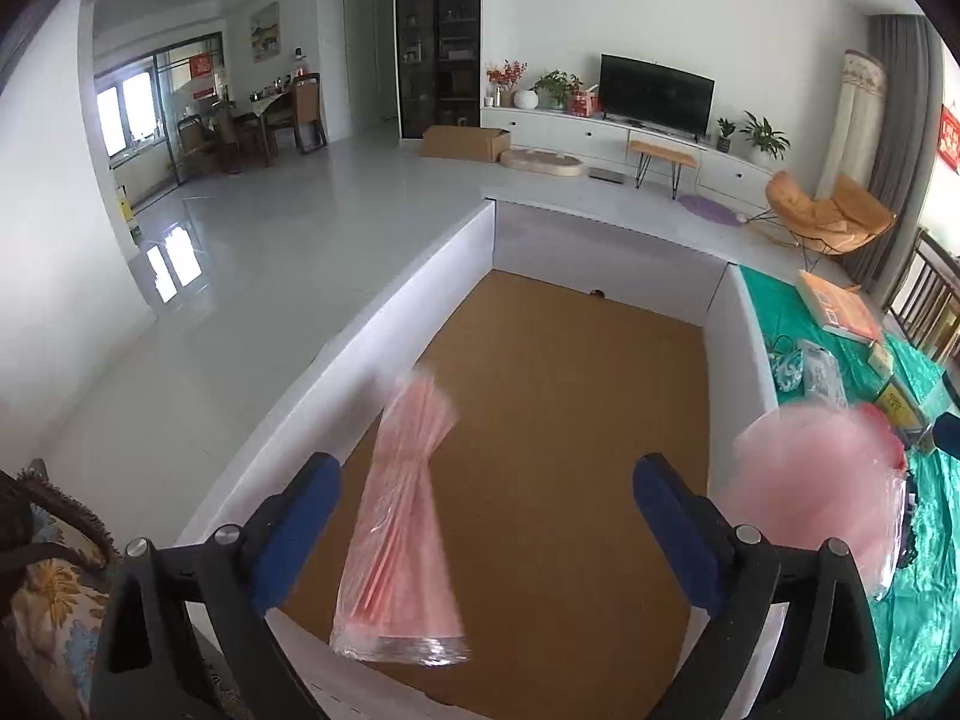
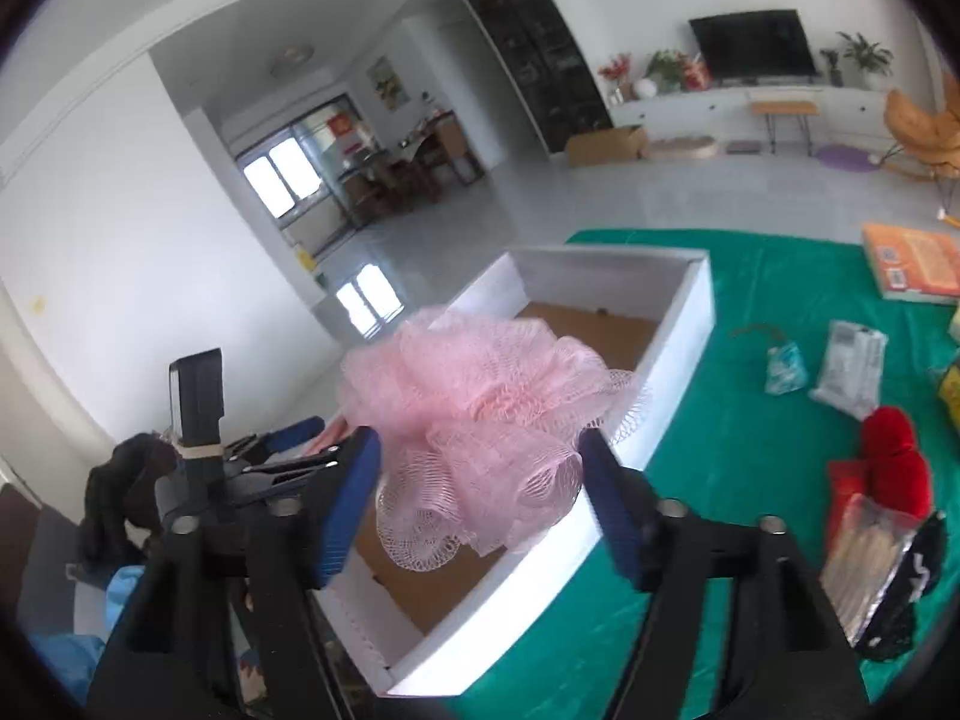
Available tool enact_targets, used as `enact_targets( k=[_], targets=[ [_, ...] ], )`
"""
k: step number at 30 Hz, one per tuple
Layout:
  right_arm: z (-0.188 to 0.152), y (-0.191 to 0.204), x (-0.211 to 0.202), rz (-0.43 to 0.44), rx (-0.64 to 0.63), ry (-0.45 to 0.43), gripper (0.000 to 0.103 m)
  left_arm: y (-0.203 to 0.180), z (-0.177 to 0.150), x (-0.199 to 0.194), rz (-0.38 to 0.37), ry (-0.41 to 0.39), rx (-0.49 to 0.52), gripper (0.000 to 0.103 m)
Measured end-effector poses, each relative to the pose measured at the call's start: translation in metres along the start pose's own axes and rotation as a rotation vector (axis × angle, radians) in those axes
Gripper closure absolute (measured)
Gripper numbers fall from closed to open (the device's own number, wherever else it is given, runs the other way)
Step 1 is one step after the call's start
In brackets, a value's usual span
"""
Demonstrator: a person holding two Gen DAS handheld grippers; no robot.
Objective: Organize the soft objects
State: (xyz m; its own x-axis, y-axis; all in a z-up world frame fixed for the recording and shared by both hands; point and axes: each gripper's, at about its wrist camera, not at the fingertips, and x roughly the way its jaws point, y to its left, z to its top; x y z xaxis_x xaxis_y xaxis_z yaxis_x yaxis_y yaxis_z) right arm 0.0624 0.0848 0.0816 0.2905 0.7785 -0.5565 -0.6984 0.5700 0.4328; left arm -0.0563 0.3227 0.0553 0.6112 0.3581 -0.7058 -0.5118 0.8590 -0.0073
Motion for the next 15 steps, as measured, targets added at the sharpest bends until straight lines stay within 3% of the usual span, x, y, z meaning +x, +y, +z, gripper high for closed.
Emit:
enact_targets(
  k=[2, 5, 8, 11, 13, 15],
  targets=[
    [-0.013, -0.014, 0.000, -0.055, -0.004, 0.003, 0.029, -0.007, -0.006, 0.003, -0.016, 0.007, 0.005, 0.006],
    [-0.037, -0.054, -0.025, -0.233, -0.008, -0.046, 0.029, -0.035, -0.008, -0.003, -0.112, -0.013, 0.017, 0.006],
    [-0.071, -0.107, -0.061, -0.521, 0.021, -0.112, 0.029, -0.080, -0.014, -0.020, -0.266, -0.037, 0.068, 0.006],
    [-0.106, -0.169, -0.093, -0.812, 0.108, -0.118, 0.029, -0.140, -0.031, -0.036, -0.434, -0.026, 0.161, 0.005],
    [-0.125, -0.204, -0.109, -0.932, 0.164, -0.095, 0.029, -0.185, -0.050, -0.036, -0.504, 0.020, 0.247, 0.002],
    [-0.147, -0.227, -0.125, -1.016, 0.211, -0.083, 0.029, -0.225, -0.075, -0.022, -0.529, 0.082, 0.325, 0.002]
  ],
)
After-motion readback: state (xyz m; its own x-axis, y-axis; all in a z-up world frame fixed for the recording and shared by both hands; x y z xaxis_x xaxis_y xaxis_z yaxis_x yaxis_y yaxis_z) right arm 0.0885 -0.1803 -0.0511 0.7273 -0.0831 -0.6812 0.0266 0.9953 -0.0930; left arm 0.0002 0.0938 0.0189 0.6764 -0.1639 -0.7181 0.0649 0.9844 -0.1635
